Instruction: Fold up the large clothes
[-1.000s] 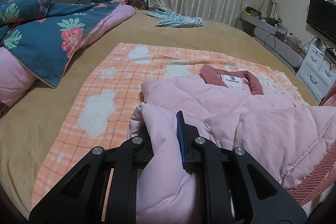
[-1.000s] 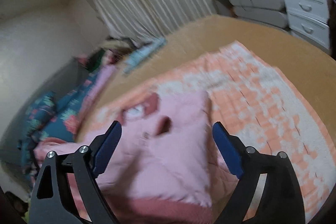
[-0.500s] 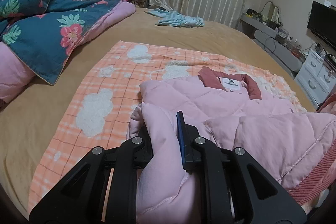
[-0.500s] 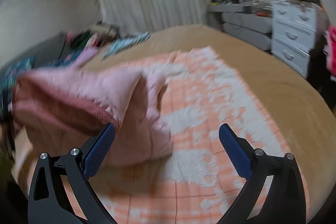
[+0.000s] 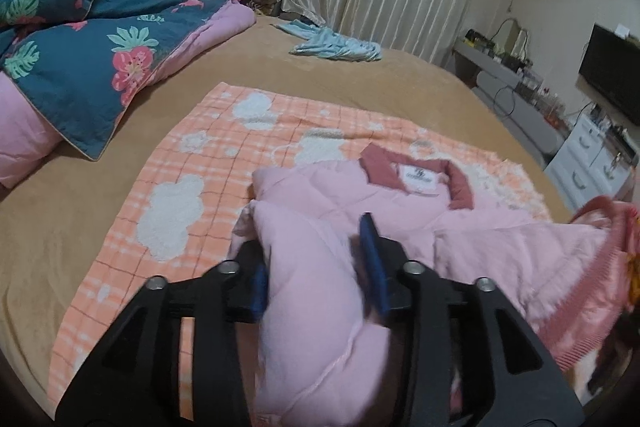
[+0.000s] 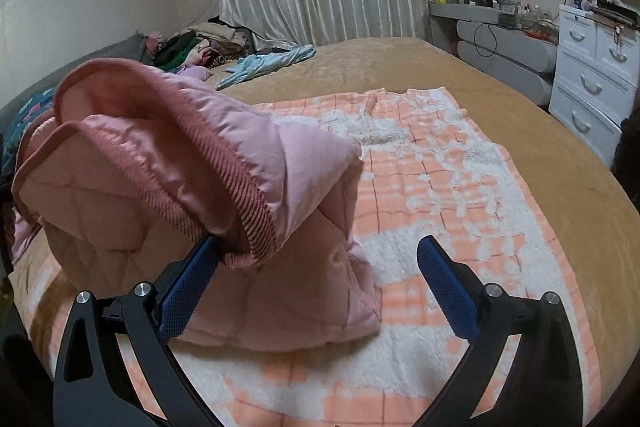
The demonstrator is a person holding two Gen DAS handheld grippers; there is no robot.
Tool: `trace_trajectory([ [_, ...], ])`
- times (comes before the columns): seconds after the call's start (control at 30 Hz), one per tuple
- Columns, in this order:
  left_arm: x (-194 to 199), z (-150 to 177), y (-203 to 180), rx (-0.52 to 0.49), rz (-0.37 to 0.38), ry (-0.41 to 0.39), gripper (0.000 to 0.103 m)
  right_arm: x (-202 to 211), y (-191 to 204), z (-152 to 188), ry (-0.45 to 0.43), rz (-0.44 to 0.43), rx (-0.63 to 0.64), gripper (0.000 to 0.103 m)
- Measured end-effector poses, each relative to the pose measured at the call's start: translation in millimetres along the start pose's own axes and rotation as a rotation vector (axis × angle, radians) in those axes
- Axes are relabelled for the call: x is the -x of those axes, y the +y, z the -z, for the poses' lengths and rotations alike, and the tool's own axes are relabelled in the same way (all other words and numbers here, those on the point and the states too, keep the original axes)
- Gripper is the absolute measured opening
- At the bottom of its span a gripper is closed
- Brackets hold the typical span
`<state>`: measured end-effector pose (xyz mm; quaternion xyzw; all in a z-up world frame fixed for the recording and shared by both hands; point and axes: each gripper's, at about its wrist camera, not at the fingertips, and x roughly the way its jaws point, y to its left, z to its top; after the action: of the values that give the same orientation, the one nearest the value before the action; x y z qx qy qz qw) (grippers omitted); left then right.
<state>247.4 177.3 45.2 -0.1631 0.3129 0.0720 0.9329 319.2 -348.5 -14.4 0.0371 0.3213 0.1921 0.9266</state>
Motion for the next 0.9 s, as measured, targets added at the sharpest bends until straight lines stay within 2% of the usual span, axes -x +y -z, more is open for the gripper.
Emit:
trace_trajectory([
  [0.03, 2, -3, -1, 0.007, 0.020, 0.001, 0.063, -3, 0, -3, 0.003, -0.006, -0.010, 0.099],
  [0.07, 5, -6, -3, 0.020, 0.051, 0.001, 0.065, -4, 1, -5, 0.002, -0.018, -0.017, 0.099],
  [0.17, 16, -12, -14, -0.003, 0.050, -0.020, 0.067, -1, 7, -7, -0.010, -0.031, -0.010, 0.099],
  [0.23, 25, -15, -17, 0.008, 0.088, -0.032, 0.082, 3, 12, -7, -0.019, -0.039, 0.002, 0.099],
  [0.3, 33, -20, -17, 0.018, 0.113, -0.060, 0.089, 7, 17, -8, -0.028, -0.045, 0.015, 0.099],
  [0.4, 48, -27, -21, -0.004, 0.115, -0.116, 0.090, 15, 23, -8, -0.041, -0.047, 0.030, 0.099],
  [0.43, 54, -29, -22, -0.011, 0.114, -0.135, 0.093, 17, 25, -8, -0.047, -0.050, 0.034, 0.099],
  [0.6, 71, -31, -21, -0.042, 0.058, -0.182, 0.094, 29, 33, -10, -0.071, -0.047, 0.054, 0.099],
  [0.9, 49, -2, -1, -0.107, -0.076, -0.128, 0.094, 36, 42, -13, -0.085, -0.015, 0.072, 0.099],
])
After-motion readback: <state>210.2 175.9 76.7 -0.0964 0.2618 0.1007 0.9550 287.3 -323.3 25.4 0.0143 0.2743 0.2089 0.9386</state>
